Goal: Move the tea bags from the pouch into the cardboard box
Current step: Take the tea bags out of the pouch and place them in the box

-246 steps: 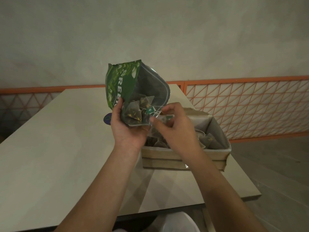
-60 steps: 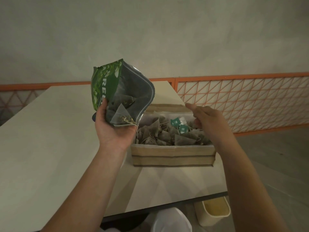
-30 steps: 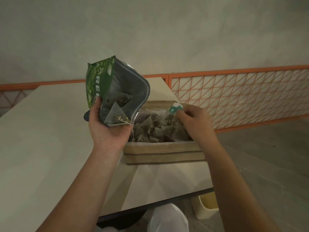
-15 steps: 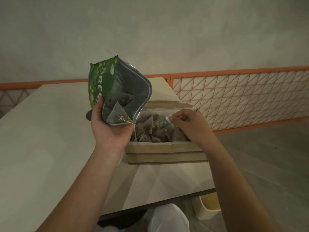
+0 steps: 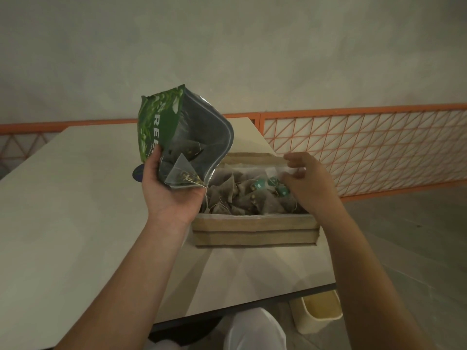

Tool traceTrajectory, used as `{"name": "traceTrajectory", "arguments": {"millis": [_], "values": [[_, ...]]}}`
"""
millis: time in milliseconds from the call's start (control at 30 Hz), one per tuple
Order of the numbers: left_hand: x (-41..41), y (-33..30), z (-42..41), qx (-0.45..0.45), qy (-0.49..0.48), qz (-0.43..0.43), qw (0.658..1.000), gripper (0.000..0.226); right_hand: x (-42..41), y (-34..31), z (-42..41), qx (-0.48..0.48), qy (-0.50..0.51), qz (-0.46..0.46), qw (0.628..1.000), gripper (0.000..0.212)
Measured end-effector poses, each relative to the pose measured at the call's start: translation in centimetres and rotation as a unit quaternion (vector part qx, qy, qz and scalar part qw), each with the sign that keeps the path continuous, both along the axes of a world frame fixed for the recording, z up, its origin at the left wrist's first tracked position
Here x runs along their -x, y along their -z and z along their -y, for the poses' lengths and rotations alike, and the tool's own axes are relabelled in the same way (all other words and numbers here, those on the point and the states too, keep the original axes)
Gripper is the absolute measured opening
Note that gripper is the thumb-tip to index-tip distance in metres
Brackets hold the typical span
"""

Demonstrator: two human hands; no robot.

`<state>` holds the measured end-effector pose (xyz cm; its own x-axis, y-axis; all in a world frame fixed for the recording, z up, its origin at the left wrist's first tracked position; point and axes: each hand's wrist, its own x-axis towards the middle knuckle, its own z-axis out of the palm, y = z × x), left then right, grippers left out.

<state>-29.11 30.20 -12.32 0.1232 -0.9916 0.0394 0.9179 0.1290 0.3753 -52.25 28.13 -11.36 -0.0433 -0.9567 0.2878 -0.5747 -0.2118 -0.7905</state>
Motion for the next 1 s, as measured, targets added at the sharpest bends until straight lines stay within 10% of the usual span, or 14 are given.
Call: {"name": "traceTrajectory", "arguments": {"millis": [233, 400, 733, 1000], "values": [[0.1, 0.0, -0.1, 0.000, 0.004, 0.004, 1.000, 0.050, -1.1, -0.2, -1.8, 0.001, -0.060, -0.137, 0.989, 0.010], [0.0, 0.0, 0.0, 0.004, 0.007, 0.003, 1.000, 0.051, -1.2, -0.2, -2.0, -0.124, -0.054, -0.247, 0.960, 0.048], [0.0, -0.2, -0.3, -0.005, 0.006, -0.005, 1.000, 0.054, -6.9, -0.3, -4.0, 0.241, -0.024, -0.076, 0.967, 0.007], [0.6, -1.0, -1.0, -0.012, -0.012, 0.023, 1.000, 0.057, -12.8, 0.0, -4.4, 0.062, -0.099, -0.042, 0.992, 0.042]]}}
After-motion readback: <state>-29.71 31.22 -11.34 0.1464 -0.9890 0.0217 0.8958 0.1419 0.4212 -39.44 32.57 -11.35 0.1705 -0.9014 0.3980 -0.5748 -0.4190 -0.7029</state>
